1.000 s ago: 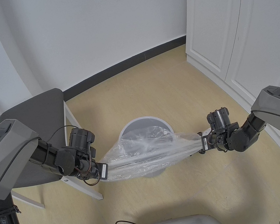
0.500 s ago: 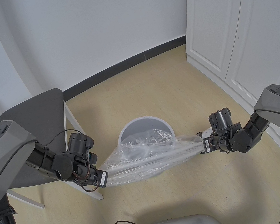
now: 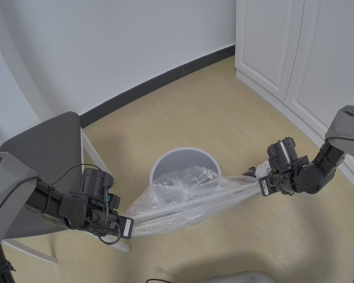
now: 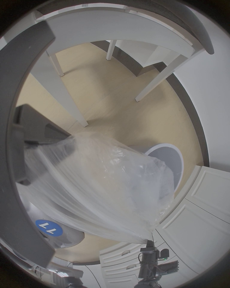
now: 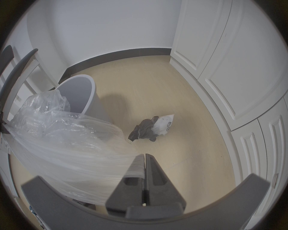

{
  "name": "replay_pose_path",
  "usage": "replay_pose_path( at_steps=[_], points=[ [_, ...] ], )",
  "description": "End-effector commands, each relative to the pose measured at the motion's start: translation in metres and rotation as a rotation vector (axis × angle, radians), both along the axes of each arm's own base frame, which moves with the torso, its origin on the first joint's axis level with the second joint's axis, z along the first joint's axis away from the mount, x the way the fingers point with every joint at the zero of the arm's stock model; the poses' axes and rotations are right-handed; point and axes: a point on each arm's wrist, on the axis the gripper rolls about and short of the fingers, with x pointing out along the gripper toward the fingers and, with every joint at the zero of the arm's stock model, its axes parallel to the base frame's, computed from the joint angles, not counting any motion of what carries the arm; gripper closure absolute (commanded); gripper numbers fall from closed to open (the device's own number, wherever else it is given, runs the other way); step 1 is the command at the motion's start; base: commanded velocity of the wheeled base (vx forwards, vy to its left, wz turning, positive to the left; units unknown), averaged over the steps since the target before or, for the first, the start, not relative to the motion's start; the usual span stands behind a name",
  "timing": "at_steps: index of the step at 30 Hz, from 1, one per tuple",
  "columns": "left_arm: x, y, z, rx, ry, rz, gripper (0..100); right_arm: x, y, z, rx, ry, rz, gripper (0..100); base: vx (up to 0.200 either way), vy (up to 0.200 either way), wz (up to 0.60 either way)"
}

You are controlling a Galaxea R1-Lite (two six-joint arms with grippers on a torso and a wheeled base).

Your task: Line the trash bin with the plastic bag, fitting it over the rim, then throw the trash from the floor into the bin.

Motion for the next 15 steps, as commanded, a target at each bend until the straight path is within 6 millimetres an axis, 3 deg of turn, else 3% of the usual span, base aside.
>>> replay_pose_path(
  at_steps=[1,8,15],
  points=[
    [-0.002,0.0,0.003,0.0,-0.004,-0.001,100,-0.002,-0.002,0.002,-0.006,-0.001,0.0,100,0.0,0.0,0.0],
    [-0.005,0.002,0.005,0.01,-0.008,-0.021,100,-0.003,-0.004,0.005,-0.01,-0.004,0.001,100,0.0,0.0,0.0],
    [0.007,-0.003,-0.021,0.021,0.017,-0.013,100,0.001,0.001,-0.011,-0.015,0.014,0.004,100,0.0,0.0,0.0]
  ],
)
